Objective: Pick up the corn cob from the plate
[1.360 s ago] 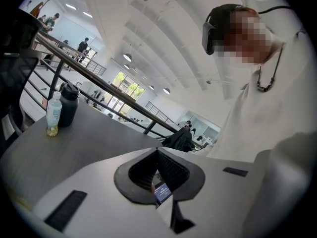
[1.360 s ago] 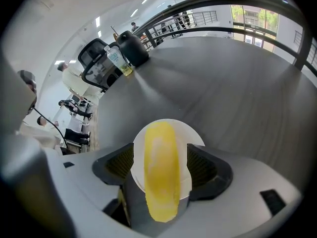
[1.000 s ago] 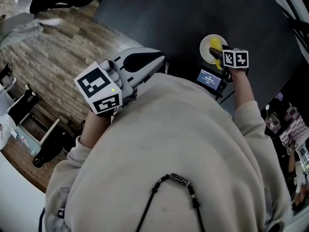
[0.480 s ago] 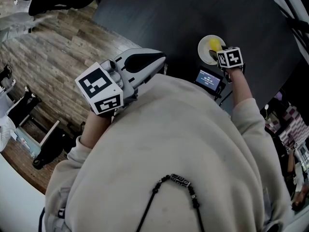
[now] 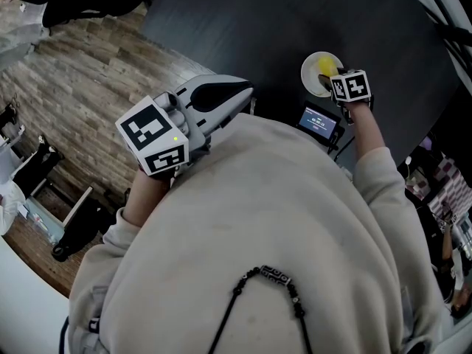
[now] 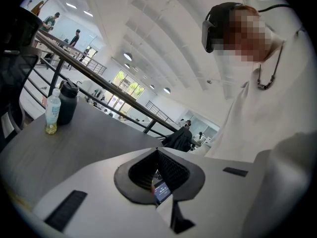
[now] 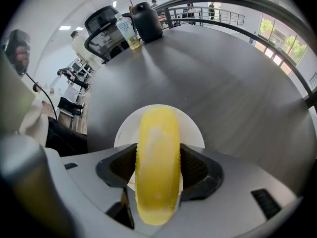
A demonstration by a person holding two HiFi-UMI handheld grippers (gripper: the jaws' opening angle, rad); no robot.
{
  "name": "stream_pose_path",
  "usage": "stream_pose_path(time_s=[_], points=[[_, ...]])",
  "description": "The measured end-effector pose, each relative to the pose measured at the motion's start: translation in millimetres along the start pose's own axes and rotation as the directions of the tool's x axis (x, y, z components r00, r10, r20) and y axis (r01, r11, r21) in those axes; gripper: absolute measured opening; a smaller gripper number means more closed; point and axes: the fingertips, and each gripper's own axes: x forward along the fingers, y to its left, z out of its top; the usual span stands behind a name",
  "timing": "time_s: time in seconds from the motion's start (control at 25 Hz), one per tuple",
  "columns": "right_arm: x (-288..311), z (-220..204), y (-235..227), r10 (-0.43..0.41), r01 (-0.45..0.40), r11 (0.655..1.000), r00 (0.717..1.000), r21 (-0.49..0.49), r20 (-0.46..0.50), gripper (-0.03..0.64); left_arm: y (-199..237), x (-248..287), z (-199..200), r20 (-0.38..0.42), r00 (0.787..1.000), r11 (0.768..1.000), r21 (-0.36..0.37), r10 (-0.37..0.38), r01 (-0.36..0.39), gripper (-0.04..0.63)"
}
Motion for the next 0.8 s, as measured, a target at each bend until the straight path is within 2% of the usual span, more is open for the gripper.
stream_pose_path(time_s=[0.2, 0.36, 0.48, 0.68, 0.8], points=[[-1.6, -3.1, 5.8, 0.034, -0.034, 0.999, 0.999, 0.001, 0.031, 0.267, 0.6, -5.8, 3.4, -0.004, 1.0, 1.0, 0.009, -0.015, 0.015, 0.006], [-37.9, 1.0, 6.6, 0.048, -0.061, 0.995, 0.986, 0.078, 0.157, 0.267, 1.3, -7.9, 6.9, -0.017, 0.999, 0.999, 0.023, -0.033, 0.034, 0.006], [-76.0, 13.3, 9.6, 0.037, -0.062, 0.994, 0.968, 0.094, 0.248, 0.267, 3.6, 0.7, 14.3, -0.034, 0.996, 0.995, 0.049, -0.081, 0.083, 0.006], [-149.7, 45.3, 21.2, -0.001, -0.035, 0.996, 0.918, 0.083, 0.398, 0.267, 0.6, 22.1, 35.0, -0.071, 0.981, 0.977, 0.107, -0.179, 0.186, 0.006], [-200.4, 58.9, 28.5, -0.036, -0.02, 0.994, 0.863, 0.106, 0.504, 0.267, -4.6, 37.9, 46.7, -0.097, 0.967, 0.958, 0.145, -0.237, 0.249, 0.006]])
